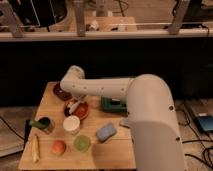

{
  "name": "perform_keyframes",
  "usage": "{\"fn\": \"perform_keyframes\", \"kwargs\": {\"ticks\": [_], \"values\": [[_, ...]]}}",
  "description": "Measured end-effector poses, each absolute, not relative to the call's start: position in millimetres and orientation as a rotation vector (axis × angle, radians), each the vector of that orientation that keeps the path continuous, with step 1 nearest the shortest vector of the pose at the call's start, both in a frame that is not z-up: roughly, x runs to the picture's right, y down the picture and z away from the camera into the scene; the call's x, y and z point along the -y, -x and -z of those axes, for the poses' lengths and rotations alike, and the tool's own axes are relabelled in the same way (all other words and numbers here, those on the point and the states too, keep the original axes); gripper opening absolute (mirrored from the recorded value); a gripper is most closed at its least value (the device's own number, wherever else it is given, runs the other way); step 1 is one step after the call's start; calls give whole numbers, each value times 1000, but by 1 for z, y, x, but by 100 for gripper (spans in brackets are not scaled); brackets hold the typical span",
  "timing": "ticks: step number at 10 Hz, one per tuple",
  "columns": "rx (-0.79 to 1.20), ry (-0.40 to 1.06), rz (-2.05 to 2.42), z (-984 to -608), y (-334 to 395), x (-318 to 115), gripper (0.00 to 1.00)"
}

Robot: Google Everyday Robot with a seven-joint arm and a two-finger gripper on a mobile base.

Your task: Wipe red bowl with brush

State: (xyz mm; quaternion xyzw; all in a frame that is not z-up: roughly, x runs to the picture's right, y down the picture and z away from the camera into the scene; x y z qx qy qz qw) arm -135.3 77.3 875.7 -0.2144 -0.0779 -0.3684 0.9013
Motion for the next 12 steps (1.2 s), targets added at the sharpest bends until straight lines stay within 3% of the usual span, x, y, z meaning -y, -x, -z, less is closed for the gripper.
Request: {"fn": "perform_keyframes", "kwargs": {"ticks": [7, 12], "values": [[71, 479, 729, -866, 90, -82, 0], [10, 494, 714, -899, 79, -62, 0]]}}
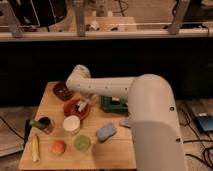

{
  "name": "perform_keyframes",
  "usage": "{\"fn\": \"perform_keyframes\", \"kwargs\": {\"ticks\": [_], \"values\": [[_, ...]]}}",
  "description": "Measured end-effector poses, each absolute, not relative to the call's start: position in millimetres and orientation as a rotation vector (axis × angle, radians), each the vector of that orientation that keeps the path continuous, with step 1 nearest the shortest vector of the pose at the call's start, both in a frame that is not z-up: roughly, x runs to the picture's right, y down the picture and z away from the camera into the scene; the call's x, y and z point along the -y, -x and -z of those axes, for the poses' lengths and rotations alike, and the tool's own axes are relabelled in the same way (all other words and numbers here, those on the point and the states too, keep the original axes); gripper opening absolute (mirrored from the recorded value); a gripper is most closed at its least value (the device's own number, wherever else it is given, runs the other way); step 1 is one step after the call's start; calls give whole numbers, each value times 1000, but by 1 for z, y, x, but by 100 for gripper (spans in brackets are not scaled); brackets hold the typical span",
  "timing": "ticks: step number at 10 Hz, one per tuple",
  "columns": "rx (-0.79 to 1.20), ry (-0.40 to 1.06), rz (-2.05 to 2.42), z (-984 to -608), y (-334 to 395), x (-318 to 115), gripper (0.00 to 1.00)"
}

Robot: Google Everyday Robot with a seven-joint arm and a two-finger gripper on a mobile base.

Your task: Wipe red bowl with brush

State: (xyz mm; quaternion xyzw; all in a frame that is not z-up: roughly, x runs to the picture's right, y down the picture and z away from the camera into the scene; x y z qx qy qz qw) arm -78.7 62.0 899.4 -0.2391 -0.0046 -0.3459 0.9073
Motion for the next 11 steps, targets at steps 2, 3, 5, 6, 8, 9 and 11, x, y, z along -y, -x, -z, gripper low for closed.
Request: {"fn": "perform_keyframes", "kwargs": {"ticks": [2, 3, 5, 6, 8, 9, 11], "values": [[20, 494, 726, -913, 91, -57, 0], [34, 489, 741, -916, 106, -54, 0], [58, 468, 765, -918, 123, -50, 0], [68, 458, 776, -916, 128, -47, 0], [100, 431, 809, -909, 151, -43, 0], [115, 419, 822, -903, 157, -43, 0], [142, 412, 844, -892, 162, -49, 0]]}}
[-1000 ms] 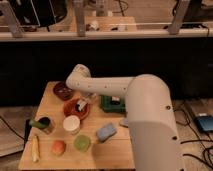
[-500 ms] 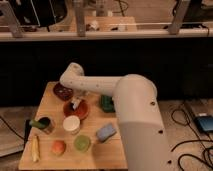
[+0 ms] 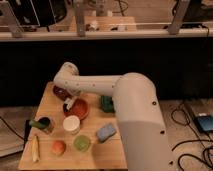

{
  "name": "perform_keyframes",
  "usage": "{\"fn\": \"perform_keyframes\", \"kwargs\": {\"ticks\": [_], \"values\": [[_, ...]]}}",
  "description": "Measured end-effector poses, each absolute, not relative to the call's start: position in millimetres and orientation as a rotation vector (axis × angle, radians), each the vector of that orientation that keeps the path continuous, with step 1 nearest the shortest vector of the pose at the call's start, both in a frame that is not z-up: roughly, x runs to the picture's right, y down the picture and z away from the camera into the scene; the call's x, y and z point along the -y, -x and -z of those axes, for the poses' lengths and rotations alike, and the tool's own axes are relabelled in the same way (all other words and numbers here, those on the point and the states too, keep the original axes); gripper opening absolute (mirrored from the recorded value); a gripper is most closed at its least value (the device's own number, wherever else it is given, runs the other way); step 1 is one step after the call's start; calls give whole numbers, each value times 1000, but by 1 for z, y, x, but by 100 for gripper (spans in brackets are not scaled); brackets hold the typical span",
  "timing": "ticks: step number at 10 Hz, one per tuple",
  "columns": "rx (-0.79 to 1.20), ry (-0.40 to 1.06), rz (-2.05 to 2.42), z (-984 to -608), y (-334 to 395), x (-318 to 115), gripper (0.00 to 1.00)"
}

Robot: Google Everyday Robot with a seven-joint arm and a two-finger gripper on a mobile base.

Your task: Wipe red bowl with brush

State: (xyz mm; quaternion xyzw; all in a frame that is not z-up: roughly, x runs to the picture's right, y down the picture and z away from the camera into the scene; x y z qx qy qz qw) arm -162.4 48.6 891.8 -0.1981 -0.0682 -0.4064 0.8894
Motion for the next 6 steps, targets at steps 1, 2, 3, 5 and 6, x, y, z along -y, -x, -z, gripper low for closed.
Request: {"fn": "perform_keyframes", "kwargs": {"ticks": [1, 2, 3, 5, 6], "values": [[158, 411, 858, -884, 167, -56, 0], [167, 414, 863, -876, 166, -64, 0], [168, 416, 862, -868, 162, -69, 0], [160, 425, 853, -860, 145, -74, 0], [154, 434, 845, -860, 135, -77, 0]]}}
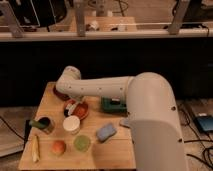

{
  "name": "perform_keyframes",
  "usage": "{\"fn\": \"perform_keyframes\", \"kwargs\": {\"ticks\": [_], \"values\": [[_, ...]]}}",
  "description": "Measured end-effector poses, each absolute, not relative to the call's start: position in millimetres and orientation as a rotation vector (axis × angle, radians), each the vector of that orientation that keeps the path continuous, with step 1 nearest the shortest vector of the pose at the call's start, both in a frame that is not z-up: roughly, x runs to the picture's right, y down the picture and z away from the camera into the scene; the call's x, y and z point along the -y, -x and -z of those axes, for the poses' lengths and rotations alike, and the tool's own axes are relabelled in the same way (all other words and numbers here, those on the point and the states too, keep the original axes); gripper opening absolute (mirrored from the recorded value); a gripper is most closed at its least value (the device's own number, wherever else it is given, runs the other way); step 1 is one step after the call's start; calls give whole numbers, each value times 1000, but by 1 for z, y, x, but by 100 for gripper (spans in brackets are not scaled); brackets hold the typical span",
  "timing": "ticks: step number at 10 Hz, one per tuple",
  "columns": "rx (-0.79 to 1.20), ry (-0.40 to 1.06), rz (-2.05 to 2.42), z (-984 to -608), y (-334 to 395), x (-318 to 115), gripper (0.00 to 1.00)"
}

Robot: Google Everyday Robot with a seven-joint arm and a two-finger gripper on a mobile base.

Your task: Wipe red bowl with brush

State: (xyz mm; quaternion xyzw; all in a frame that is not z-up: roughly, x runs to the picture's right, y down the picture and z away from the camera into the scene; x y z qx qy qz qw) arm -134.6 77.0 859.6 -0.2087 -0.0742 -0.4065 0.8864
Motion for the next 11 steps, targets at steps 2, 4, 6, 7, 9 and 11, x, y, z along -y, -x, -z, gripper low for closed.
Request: {"fn": "perform_keyframes", "kwargs": {"ticks": [2, 4, 6, 7, 9, 11], "values": [[132, 449, 815, -857, 105, -80, 0], [117, 451, 787, -857, 93, -80, 0], [91, 460, 751, -863, 76, -77, 0], [87, 461, 741, -867, 76, -76, 0], [78, 456, 711, -880, 72, -71, 0], [82, 442, 701, -891, 79, -63, 0]]}}
